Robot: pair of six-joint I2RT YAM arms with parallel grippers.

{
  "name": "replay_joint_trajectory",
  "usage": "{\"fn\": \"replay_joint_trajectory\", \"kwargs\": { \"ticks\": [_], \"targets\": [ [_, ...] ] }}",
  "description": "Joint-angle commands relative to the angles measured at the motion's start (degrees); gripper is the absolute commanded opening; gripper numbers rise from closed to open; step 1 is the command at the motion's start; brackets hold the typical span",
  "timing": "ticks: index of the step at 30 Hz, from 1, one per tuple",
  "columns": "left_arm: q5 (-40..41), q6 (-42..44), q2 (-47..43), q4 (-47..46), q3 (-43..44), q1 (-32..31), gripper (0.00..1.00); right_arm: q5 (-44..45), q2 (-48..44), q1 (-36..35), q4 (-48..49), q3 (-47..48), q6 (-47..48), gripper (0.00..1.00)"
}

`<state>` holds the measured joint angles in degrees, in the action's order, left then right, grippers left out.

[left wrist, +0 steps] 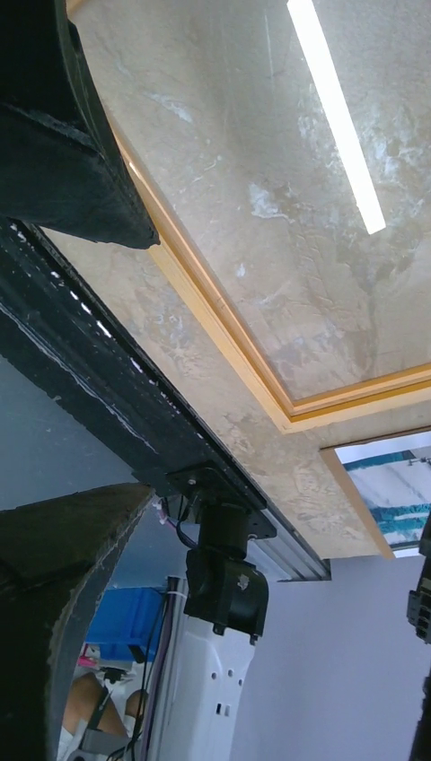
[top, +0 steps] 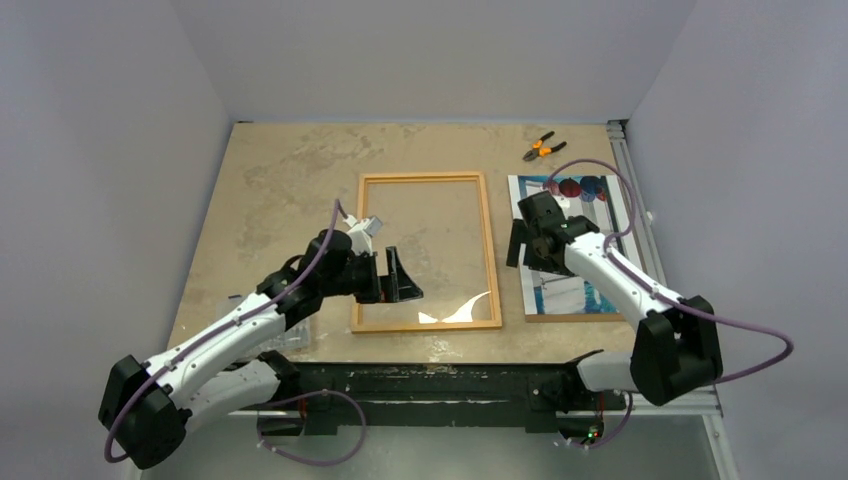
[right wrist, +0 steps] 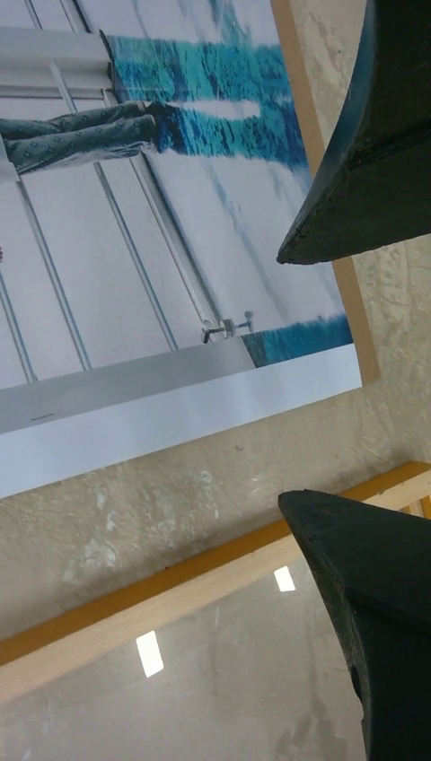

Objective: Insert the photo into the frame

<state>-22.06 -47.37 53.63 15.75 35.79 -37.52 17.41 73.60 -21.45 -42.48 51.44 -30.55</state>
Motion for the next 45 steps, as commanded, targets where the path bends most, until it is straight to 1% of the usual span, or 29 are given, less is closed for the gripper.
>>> {"fn": "replay_joint_trajectory", "kwargs": {
  "ticks": [1, 6, 13, 19, 21, 27, 32, 39, 42, 45],
  "targets": [
    [3.3, -0.3, 3.1, -3.2, 3.7, -2.8, 1.00, 8.1, 4.9, 0.0, -1.6, 6.2, 0.2, 0.92],
    [3.7, -0.3, 5.9, -3.1, 4.2, -3.5, 1.00, 8.0, 12.0, -0.5, 0.5, 10.0, 0.6, 0.86],
    [5.3, -0.3, 6.5, -2.7, 3.6, -3.6, 1.00, 10.2, 24.8, -1.2, 1.6, 16.2, 0.9, 0.84],
    [5.7, -0.3, 7.0, -2.5, 3.2, -3.6, 0.99, 8.6, 30.2, -1.1, 4.1, 17.1, 2.2, 0.81],
    [5.7, -0.3, 6.8, -2.4, 3.0, -3.6, 0.99, 7.7, 30.5, -0.7, 5.0, 16.5, 2.8, 0.77],
    [6.0, 0.0, 6.3, -2.0, 2.8, -3.6, 0.99, 0.9, 31.1, 3.0, 8.9, 13.4, 5.3, 0.63],
    [6.1, -0.1, 6.4, -2.4, 2.7, -3.6, 0.99, -1.0, 30.5, 4.4, 10.2, 11.6, 6.1, 0.55],
    [5.9, -0.3, 6.9, -2.8, 2.8, -3.6, 0.98, -7.4, 31.2, 6.2, 12.3, 10.1, 7.1, 0.32],
    [6.0, -0.3, 6.7, -2.7, 2.7, -3.6, 0.98, -9.4, 31.4, 6.8, 12.8, 9.7, 7.3, 0.26],
    [6.2, -0.3, 6.7, -2.6, 2.7, -3.6, 0.98, -11.3, 31.3, 7.0, 13.1, 9.2, 7.5, 0.23]
  ]
}}
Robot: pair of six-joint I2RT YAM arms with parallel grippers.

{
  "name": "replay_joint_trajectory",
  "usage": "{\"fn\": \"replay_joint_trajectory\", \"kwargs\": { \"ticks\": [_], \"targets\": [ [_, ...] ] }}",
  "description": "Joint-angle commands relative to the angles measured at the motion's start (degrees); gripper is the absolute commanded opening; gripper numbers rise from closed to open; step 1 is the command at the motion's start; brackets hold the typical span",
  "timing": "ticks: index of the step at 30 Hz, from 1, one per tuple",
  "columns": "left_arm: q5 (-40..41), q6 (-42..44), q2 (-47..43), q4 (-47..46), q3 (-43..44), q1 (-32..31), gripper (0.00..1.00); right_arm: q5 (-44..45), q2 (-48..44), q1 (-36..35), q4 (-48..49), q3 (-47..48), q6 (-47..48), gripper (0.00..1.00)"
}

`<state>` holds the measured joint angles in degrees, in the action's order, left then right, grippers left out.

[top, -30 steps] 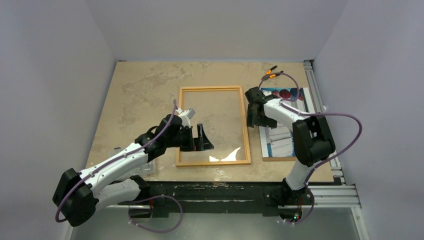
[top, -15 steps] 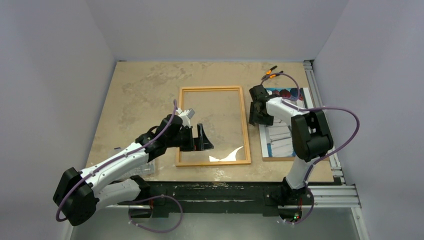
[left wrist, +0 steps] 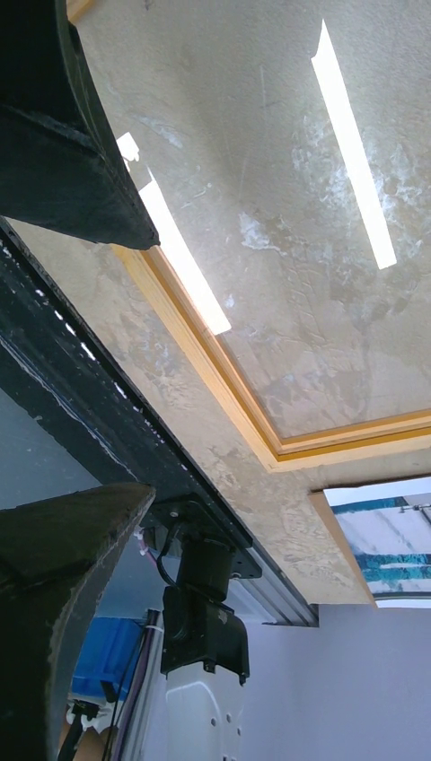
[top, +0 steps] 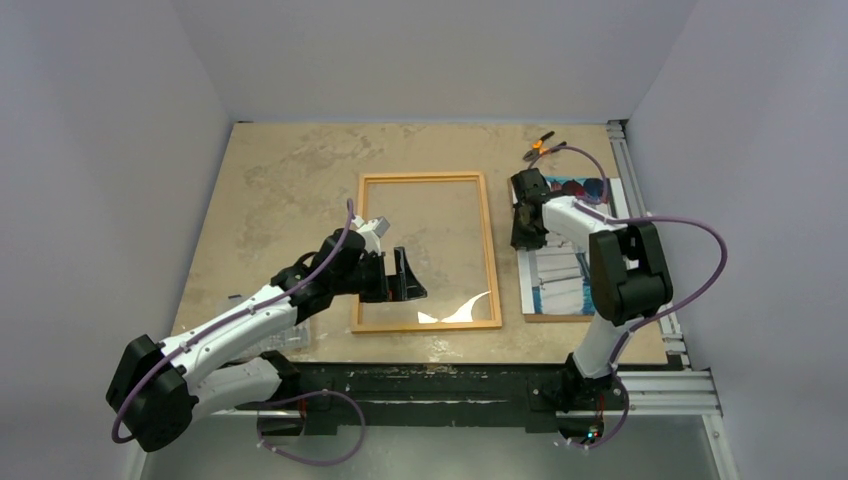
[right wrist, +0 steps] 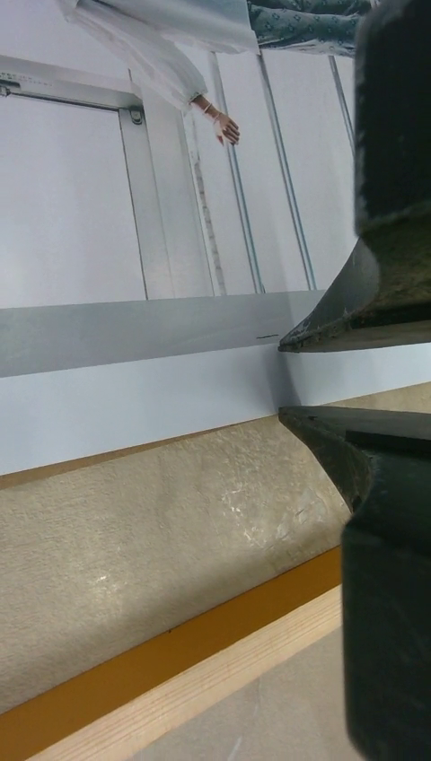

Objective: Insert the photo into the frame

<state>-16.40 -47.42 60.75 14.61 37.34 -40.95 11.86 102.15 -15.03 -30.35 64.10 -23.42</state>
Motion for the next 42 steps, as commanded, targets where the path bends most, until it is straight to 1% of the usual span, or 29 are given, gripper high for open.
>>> {"fn": "replay_joint_trajectory", "kwargs": {
  "ticks": [1, 8, 13, 16, 20, 23, 27, 29, 34, 38, 42],
  "targets": [
    [0.5, -0.2, -0.4, -1.5, 1.2, -0.2, 0.98, -6.8, 2.7, 0.5, 1.2, -3.6, 0.4, 0.21],
    [0.4, -0.2, -0.3, -1.5, 1.1, -0.2, 0.98, -16.7, 2.1, 0.5, 3.6, -6.1, 0.5, 0.15],
    [-0.1, -0.2, 0.1, -1.9, 1.2, -0.2, 0.98, -25.5, 0.7, 0.4, 5.8, -9.1, -0.8, 0.15],
    [-0.6, -0.2, 0.5, -2.4, 1.4, -0.3, 0.98, -28.2, -1.8, 0.4, 6.1, -10.5, -1.1, 0.16],
    [-0.7, -0.4, 1.7, -2.7, 2.3, -0.8, 0.98, -28.2, -6.1, 0.4, 4.7, -10.5, -1.6, 0.18],
    [-0.4, -0.5, 2.8, -3.0, 3.1, -1.7, 0.97, -26.4, -9.7, 0.5, 3.2, -10.1, -2.0, 0.20],
    [-0.2, -0.9, 5.2, -3.6, 4.9, -3.5, 0.97, -24.1, -14.5, 0.5, 2.0, -10.0, -2.6, 0.35],
    [0.1, -0.8, 6.4, -3.6, 6.0, -4.7, 0.98, -23.1, -15.6, 0.5, 1.7, -10.2, -2.6, 0.39],
    [0.8, -0.9, 8.0, -3.6, 7.9, -6.6, 0.98, -26.2, -14.5, 0.4, 3.4, -11.5, -3.4, 0.43],
    [1.2, -0.8, 8.1, -3.2, 8.1, -7.2, 0.97, -29.1, -13.0, -0.5, 6.7, -12.1, -5.5, 0.44],
    [1.7, -0.7, 7.8, -2.7, 7.9, -7.2, 0.97, -28.3, -10.1, -3.8, 7.1, -9.8, -6.7, 0.42]
  ]
}}
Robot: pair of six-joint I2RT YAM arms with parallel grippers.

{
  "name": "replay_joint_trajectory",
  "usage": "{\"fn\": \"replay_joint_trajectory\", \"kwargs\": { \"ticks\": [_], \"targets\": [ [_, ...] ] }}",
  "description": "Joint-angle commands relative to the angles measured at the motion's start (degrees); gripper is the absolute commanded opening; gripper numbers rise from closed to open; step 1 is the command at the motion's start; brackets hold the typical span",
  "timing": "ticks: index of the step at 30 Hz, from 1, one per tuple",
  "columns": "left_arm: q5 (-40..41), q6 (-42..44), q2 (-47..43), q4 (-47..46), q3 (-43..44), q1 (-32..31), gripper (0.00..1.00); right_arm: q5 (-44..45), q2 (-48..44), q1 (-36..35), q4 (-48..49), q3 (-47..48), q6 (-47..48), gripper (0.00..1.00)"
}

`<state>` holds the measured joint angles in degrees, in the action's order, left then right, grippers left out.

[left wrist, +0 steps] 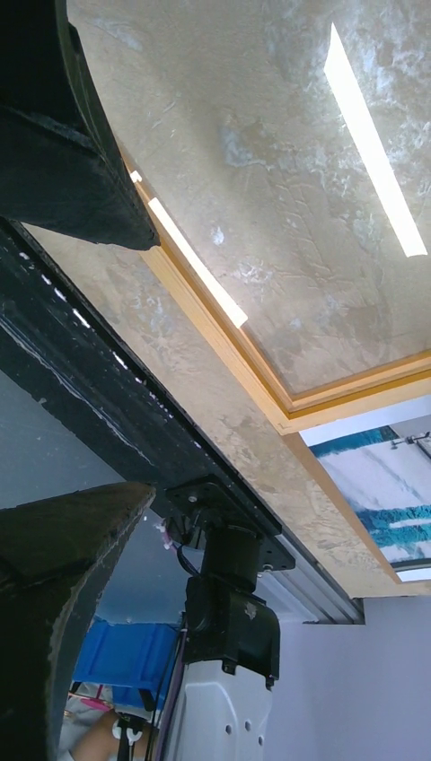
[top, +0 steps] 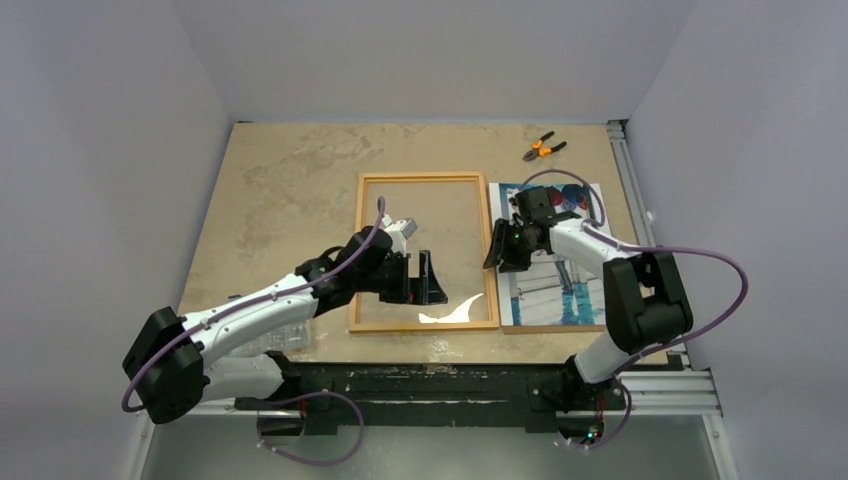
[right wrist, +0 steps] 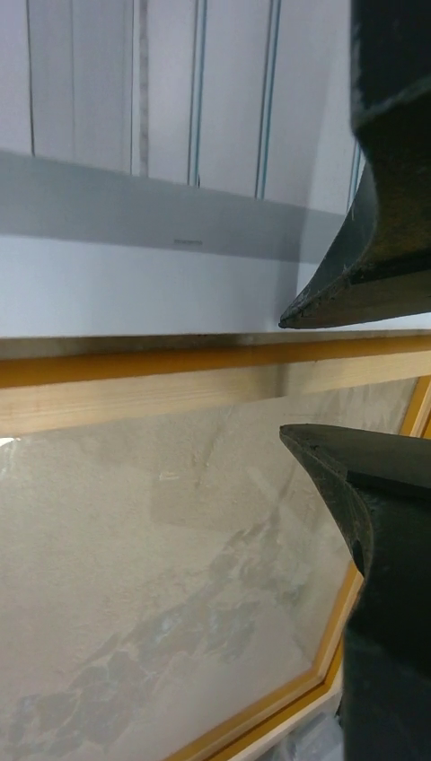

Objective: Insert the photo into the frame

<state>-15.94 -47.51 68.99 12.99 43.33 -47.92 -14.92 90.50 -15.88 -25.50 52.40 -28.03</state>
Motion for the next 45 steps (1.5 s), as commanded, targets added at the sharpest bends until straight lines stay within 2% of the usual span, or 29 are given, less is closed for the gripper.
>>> {"fn": "replay_joint_trajectory", "kwargs": {
  "ticks": [1, 10, 16, 20, 26, 34, 39, 45],
  "targets": [
    [1.3, -0.5, -0.4, -1.0, 1.9, -0.2, 0.97, -0.9, 2.5, -3.7, 2.4, 2.5, -2.4, 0.42],
    [1.7, -0.2, -0.9, -0.2, 2.0, -0.3, 0.97, 0.5, 7.5, -8.9, 1.7, 7.0, -2.9, 0.41],
    [0.8, -0.8, 1.0, -1.6, 2.8, -0.6, 0.97, -1.4, 3.5, -9.1, 2.7, 5.0, -3.1, 0.43],
    [-0.1, -1.6, 3.3, -3.7, 3.8, -1.7, 0.97, 0.5, -2.1, -7.3, 1.9, 2.4, -2.8, 0.52],
    [-1.9, -4.1, 8.9, -8.7, 6.5, -3.7, 0.97, -2.9, -13.4, 3.1, 1.5, -3.3, -3.0, 0.54],
    [-2.9, -9.1, 17.5, -18.9, 11.0, -7.2, 0.97, 3.0, -23.3, 18.4, -5.0, -7.2, -0.2, 0.52],
    [-1.4, -9.4, 24.0, -18.0, 17.6, -9.7, 0.96, 4.1, -24.1, 25.2, -4.6, -10.7, -0.1, 0.51],
    [2.1, -10.9, 30.8, -14.8, 23.7, -11.1, 0.96, 2.5, -18.2, 32.6, -2.1, -14.8, -0.6, 0.51]
  ]
}}
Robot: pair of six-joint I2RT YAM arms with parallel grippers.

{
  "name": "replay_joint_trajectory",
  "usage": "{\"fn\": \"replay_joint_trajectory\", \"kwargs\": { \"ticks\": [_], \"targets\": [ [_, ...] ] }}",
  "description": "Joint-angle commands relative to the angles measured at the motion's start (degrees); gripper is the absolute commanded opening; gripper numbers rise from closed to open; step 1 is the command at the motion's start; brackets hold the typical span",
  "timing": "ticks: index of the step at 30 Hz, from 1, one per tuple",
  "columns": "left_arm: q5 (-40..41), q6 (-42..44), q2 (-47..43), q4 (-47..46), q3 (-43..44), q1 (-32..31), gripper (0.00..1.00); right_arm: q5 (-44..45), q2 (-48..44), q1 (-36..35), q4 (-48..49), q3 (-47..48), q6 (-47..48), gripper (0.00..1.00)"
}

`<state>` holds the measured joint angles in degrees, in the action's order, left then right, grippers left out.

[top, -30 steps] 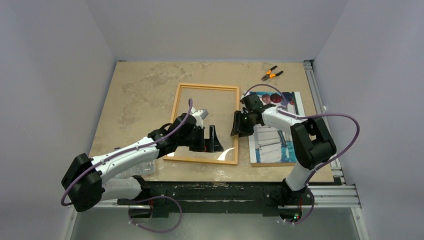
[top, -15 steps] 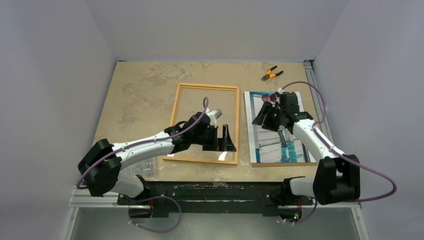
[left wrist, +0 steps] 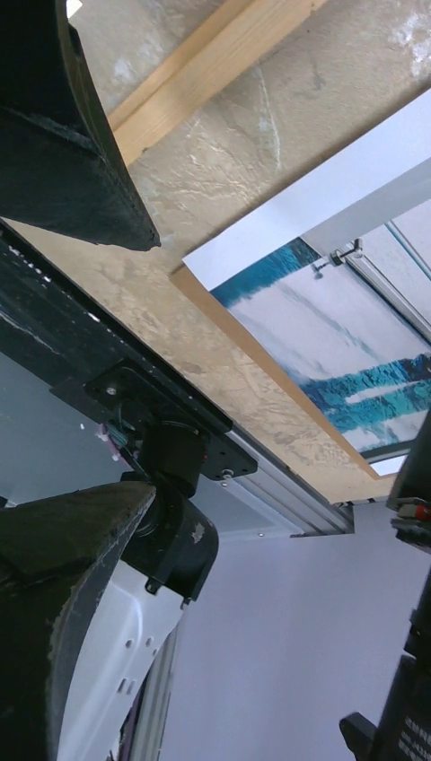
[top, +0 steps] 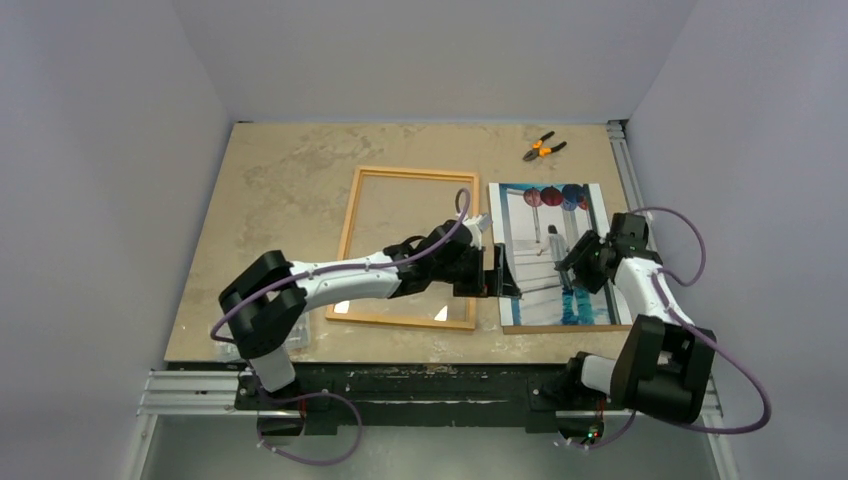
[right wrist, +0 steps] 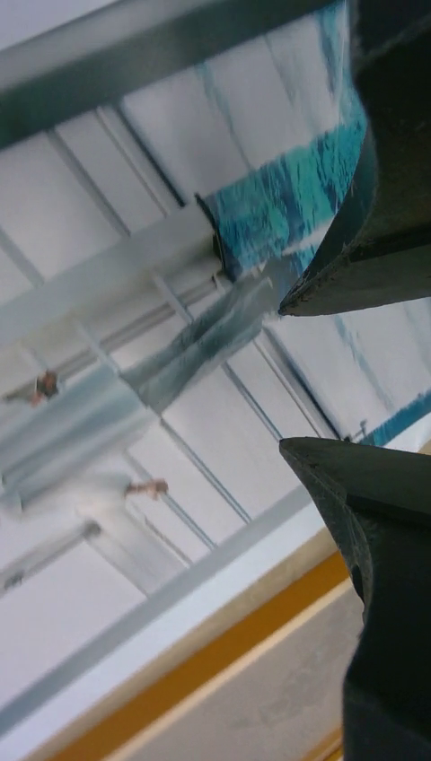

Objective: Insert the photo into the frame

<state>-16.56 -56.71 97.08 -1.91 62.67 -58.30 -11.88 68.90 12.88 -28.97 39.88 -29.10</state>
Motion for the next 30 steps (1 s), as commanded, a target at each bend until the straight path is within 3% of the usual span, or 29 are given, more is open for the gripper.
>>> {"fn": "replay_joint_trajectory", "kwargs": {
  "ticks": [1, 8, 16, 30],
  "targets": [
    [3.1, -1.9, 3.8, 0.2, 5.2, -0.8, 0.97, -1.3, 4.6, 5.0, 1.8, -2.7, 0.3, 0.51],
    [4.5, -2.7, 12.6, 4.5, 13.0, -1.9, 0.96, -4.9, 11.0, 8.8, 3.7, -4.1, 0.1, 0.50],
    [10.9, -3.2, 17.7, 14.5, 19.5, -3.1, 0.96, -3.8, 9.6, 9.6, 3.0, -4.2, 0.2, 0.49],
    [11.0, -5.4, 24.6, 15.6, 24.4, -3.3, 0.96, -5.5, 10.2, 9.7, 3.4, -4.6, 0.6, 0.48]
  ]
}}
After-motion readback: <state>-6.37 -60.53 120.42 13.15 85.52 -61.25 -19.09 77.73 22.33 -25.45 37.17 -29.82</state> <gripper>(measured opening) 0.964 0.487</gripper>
